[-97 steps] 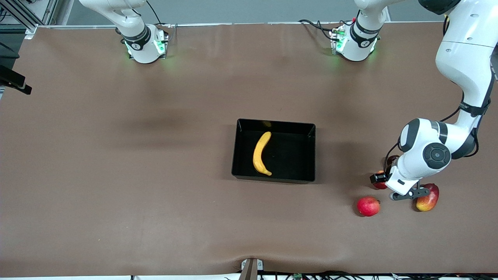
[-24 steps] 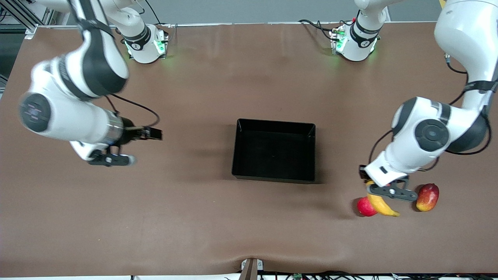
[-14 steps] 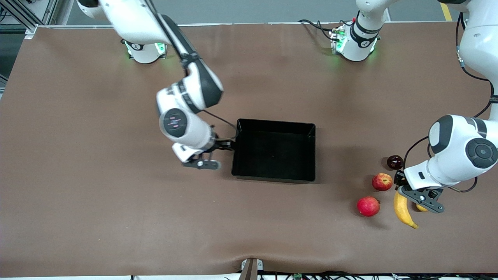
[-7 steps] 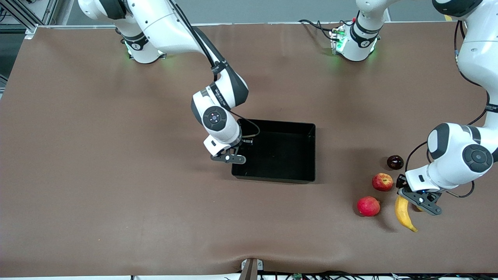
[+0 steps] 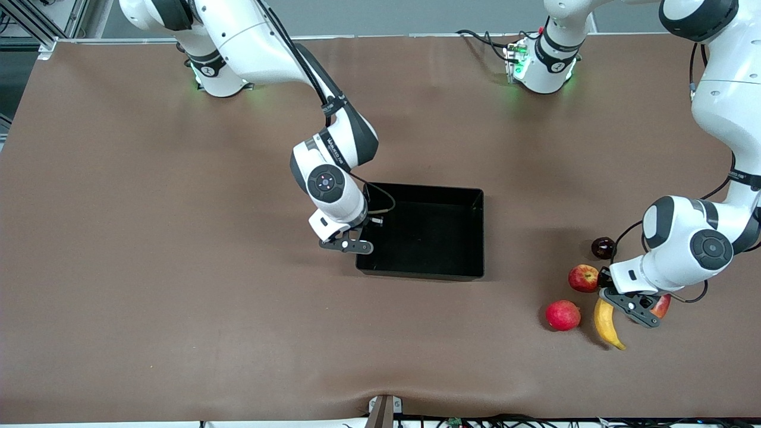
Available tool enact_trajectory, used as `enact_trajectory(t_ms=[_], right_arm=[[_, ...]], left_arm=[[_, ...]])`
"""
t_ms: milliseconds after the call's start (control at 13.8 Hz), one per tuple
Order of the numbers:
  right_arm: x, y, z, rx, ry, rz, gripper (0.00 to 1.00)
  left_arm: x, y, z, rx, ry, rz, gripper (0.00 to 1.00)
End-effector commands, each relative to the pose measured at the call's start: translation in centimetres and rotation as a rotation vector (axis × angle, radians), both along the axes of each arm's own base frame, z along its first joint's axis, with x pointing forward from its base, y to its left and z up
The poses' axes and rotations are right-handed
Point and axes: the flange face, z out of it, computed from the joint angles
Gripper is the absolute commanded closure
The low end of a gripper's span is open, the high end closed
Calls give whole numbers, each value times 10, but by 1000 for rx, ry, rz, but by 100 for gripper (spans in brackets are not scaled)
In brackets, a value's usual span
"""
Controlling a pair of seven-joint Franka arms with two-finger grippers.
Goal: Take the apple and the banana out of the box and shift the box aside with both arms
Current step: 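Lower the banana and open the left gripper while the right gripper grips the tray, then drag the black tray away from the fruits with the right gripper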
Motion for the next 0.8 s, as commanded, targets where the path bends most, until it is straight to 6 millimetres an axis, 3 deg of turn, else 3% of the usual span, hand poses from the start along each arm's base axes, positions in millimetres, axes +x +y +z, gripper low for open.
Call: enact_trajectory(t_ms=[0,73,145,218,290,363,435,725], right_arm=[[9,-13,22,12,26,-21,100],[10,-17,26,11,30,-25,100],[17,-25,40,23,30,-40,100],[26,-41,56,31,34,-58,100],[34,-59,80,40,33,-61,100],[43,-79,102,56,28,-32,100],[53,-106,121,68,32,-3,100],[72,-227,166,31,129,-71,100]], left_arm=[[1,5,-4,15,-18,-3,100],[0,8,-8,18,-13,3,100],[0,10,-7,16,-13,17,92],[0,12,-5,7,-16,47,76],[1,12,-2,7,-20,61,53],[1,13,-2,7,-21,71,9],[2,14,1,7,-26,73,0],[7,12,30,16,-59,65,0]])
